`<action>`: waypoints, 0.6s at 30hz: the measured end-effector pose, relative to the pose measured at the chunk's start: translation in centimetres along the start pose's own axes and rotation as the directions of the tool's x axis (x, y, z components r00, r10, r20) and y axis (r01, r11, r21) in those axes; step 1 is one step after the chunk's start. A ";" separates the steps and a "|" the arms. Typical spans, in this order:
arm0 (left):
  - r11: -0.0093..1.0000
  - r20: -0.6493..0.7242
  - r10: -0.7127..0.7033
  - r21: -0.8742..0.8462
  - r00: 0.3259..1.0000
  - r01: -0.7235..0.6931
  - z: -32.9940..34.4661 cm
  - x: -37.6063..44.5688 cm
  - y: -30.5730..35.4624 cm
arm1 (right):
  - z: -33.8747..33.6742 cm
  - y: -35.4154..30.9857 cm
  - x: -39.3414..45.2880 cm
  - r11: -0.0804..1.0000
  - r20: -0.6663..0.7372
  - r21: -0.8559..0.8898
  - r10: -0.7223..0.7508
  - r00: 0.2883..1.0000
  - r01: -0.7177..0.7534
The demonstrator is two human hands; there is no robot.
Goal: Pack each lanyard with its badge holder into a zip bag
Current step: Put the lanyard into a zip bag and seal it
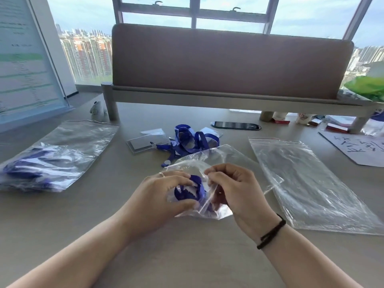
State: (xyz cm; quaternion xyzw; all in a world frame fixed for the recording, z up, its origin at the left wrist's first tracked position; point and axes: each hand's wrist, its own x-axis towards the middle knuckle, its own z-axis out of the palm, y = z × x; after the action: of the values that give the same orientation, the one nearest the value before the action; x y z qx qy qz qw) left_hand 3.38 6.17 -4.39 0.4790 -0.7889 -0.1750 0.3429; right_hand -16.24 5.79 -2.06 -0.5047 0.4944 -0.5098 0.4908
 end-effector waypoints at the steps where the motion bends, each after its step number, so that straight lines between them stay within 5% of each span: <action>1: 1.000 -0.054 0.021 0.005 0.998 -0.021 0.0 0.0 0.2 | -0.1 0.0 0.2 0.999 -0.018 0.036 0.018 1.000 -0.017; 4: 0.995 -0.184 0.100 0.000 0.978 -0.101 -0.3 -0.3 1.2 | -0.2 0.1 0.5 0.987 -0.020 0.143 0.082 0.996 -0.078; 8: 0.984 0.029 0.101 0.146 0.994 -0.105 -0.3 -0.7 1.2 | 0.2 0.4 0.4 0.948 0.090 0.256 0.174 0.981 -0.191; 13: 0.996 0.168 -0.087 -0.011 0.982 0.090 0.2 -0.5 1.1 | 1.1 1.4 0.7 0.974 0.081 -0.211 0.095 0.992 -0.076; 18: 0.944 0.192 -0.270 -0.139 0.943 0.299 -0.2 0.0 0.8 | 2.6 0.7 1.7 0.683 0.101 -0.683 -0.265 0.959 0.261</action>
State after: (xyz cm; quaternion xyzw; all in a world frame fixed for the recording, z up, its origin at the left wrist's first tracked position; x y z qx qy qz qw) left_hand 2.97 6.54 -3.75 0.5410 -0.7203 -0.3285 0.2839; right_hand -13.64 4.02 -2.71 -0.7146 0.5721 -0.3558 0.1880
